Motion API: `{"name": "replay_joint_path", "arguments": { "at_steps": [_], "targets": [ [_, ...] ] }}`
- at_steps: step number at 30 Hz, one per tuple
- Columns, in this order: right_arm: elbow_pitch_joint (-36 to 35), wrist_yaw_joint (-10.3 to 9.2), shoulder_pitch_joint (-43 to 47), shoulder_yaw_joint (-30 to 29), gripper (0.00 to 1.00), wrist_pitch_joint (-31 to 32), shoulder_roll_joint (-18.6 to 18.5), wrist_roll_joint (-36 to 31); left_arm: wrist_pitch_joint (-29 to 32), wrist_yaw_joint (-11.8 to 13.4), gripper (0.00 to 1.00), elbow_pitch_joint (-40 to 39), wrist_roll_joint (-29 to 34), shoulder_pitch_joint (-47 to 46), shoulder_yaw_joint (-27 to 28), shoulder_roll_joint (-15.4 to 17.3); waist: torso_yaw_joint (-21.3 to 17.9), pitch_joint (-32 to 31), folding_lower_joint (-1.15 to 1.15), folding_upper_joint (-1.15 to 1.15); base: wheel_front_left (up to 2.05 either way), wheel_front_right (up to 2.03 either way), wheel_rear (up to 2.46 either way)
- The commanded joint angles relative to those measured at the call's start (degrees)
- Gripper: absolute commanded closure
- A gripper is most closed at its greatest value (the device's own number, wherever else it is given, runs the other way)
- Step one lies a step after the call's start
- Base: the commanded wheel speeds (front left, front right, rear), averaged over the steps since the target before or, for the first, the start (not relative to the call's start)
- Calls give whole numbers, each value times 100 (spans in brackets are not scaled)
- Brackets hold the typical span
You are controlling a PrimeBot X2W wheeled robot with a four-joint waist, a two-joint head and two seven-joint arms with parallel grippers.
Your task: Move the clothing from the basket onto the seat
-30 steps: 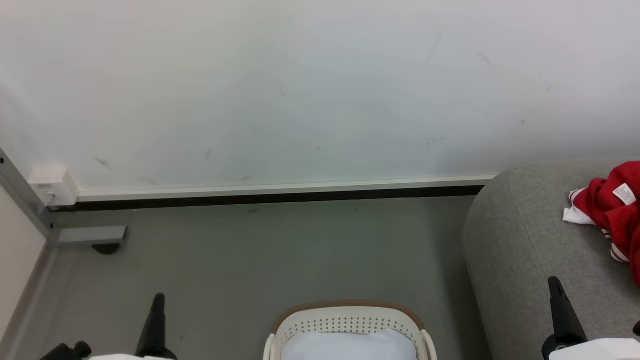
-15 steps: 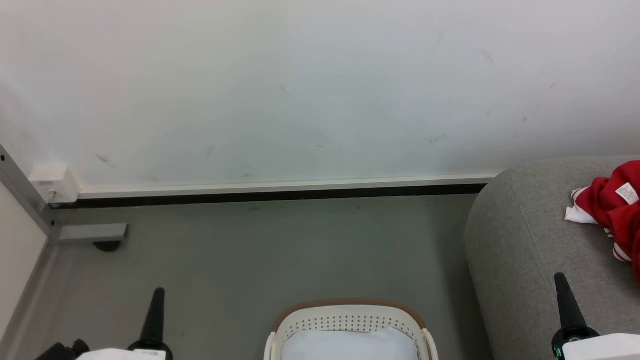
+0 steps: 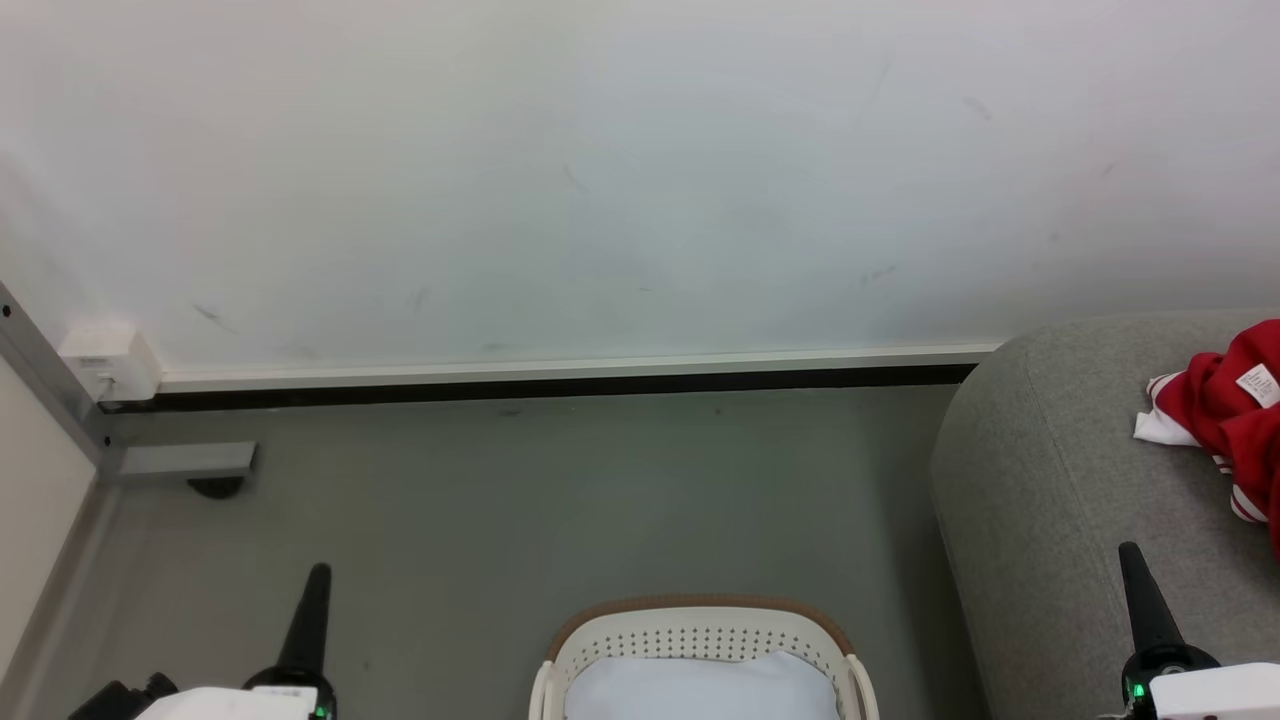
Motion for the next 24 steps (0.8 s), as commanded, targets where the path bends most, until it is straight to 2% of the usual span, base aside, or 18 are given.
{"name": "replay_joint_path", "arguments": {
  "at_steps": [1, 24],
  "targets": [
    [-58, -8, -126, -52, 100, 45, 7, 162, 39, -35, 100, -7, -185, -107, 37, 49, 3, 4, 0, 0, 0, 0, 0],
    [-50, -10, -170, -271, 100, 320, 72, 1126, 320, -70, 100, 84, -1256, -252, 100, 55, 36, 61, 0, 0, 0, 0, 0]
  ]
}}
